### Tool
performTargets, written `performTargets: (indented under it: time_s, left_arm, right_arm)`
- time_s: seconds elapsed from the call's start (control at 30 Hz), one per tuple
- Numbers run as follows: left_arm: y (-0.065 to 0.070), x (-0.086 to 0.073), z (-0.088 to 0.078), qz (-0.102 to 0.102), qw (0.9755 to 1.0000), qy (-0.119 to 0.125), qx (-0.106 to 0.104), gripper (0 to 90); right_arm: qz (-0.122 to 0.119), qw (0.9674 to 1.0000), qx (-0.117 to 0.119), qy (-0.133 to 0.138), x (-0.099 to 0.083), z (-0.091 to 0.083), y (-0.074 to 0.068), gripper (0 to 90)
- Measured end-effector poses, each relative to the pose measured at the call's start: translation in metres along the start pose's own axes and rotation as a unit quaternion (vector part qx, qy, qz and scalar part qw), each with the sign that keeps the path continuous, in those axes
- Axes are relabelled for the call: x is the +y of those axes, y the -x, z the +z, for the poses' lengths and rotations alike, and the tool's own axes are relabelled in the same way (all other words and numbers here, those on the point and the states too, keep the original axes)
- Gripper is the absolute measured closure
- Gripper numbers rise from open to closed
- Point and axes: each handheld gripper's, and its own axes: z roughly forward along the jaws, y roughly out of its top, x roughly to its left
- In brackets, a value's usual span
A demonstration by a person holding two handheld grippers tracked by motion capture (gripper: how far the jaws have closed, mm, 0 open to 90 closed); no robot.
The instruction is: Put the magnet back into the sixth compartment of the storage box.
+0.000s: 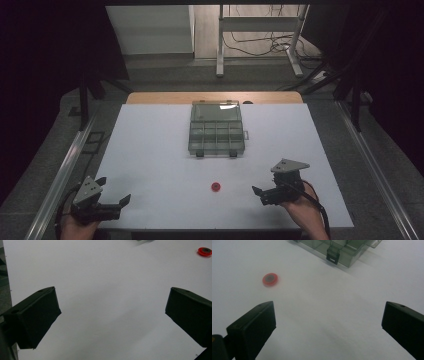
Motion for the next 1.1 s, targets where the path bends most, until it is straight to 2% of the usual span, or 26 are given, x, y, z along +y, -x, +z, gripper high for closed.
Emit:
performTargets:
  time_s: [0.73,1.1]
  left_arm:
    - [-0.001,0.000,-0.001,0.000,1.0000,0.000,0.000,0.0]
    - [0.000,0.000,-0.001,0.002,1.0000,0.000,0.001,0.0]
  right_arm:
    - [-0.020,0.9991,0.030,-0.024,0.029,0.030,-0.018,0.0]
    - [-0.023,0.9981,0.043,-0.037,0.038,0.038,-0.026,0.0]
